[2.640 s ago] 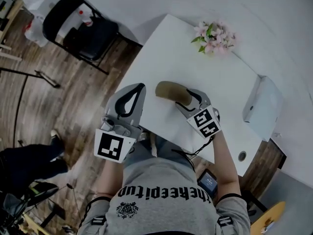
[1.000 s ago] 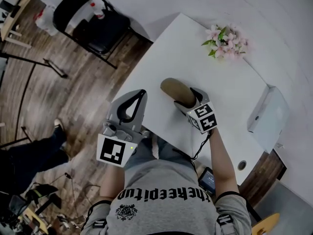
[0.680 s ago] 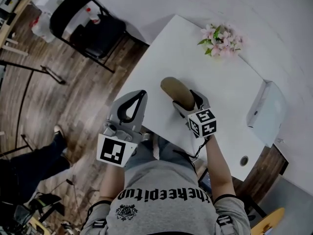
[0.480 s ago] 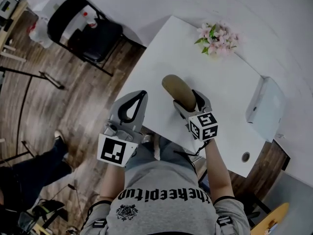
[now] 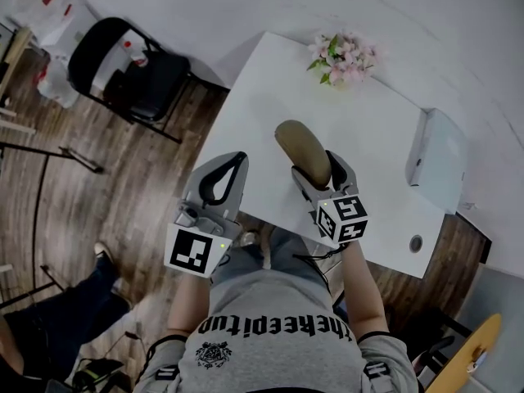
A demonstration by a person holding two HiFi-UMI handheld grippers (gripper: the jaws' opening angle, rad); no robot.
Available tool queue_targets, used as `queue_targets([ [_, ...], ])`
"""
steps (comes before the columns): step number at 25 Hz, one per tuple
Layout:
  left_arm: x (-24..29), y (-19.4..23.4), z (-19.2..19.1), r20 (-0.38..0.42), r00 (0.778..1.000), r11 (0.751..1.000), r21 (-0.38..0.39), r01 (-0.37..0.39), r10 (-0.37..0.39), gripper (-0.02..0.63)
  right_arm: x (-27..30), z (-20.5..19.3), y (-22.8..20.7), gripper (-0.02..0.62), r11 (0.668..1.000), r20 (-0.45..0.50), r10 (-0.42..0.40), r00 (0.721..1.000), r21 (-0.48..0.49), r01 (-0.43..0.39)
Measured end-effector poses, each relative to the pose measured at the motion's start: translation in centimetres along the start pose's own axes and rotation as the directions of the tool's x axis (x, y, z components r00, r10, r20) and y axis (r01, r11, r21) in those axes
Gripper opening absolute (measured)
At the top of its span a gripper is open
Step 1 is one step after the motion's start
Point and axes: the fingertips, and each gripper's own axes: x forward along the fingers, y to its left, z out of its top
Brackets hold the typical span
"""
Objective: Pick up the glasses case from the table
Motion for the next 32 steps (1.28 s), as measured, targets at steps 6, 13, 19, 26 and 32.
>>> queue_targets([
  [6, -0.5, -1.0, 0.7, 0.026, 0.998, 0.999, 0.008, 0.05, -0.051, 0.015, -2.5, 0.9, -0.1, 0.371, 0.996, 0.065, -0.086, 0.994, 0.022, 0.085],
  [13, -1.3, -2.2, 1.4, 0.044, 0.994, 0.995, 0.014, 0.103, -0.103, 0.014, -5.5, 2.0, 0.3, 0.371, 0.987, 0.133, -0.163, 0.978, 0.039, 0.159],
  [19, -2.1, -3.0, 1.9, 0.058, 0.989, 0.99, 0.023, 0.136, -0.137, 0.014, -7.8, 2.7, 1.0, 0.371, 0.978, 0.174, -0.209, 0.962, 0.045, 0.204],
  [26, -3.1, -3.4, 2.4, 0.07, 0.986, 0.988, 0.026, 0.153, -0.154, 0.014, -10.2, 3.7, 2.0, 0.371, 0.967, 0.228, -0.255, 0.94, 0.065, 0.247],
  [32, -4.1, -3.4, 2.6, 0.08, 0.983, 0.986, 0.024, 0.165, -0.166, 0.014, -12.2, 4.7, 2.8, 0.371, 0.955, 0.279, -0.296, 0.914, 0.082, 0.284],
])
